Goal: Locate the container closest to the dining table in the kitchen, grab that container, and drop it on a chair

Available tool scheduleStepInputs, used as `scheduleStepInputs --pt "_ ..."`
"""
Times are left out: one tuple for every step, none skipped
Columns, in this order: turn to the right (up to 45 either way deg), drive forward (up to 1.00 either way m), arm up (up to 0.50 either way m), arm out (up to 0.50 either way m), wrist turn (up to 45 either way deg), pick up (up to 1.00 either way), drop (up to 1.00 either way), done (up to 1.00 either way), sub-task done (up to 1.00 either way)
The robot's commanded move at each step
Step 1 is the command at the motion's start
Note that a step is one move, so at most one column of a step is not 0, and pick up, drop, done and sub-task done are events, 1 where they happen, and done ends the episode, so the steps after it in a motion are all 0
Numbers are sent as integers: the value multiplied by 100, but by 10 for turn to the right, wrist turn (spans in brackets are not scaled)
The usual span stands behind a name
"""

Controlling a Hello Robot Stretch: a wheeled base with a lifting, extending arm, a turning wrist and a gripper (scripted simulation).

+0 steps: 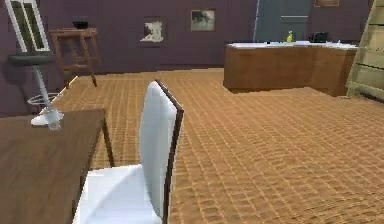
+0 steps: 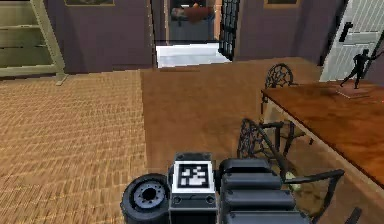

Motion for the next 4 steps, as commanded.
scheduleStepInputs --pt "-450 0 0 0 0 0 0 0 0" --pt "-210 0 0 0 0 0 0 0 0" --pt "450 0 0 0 0 0 0 0 0" --pt "450 0 0 0 0 0 0 0 0"
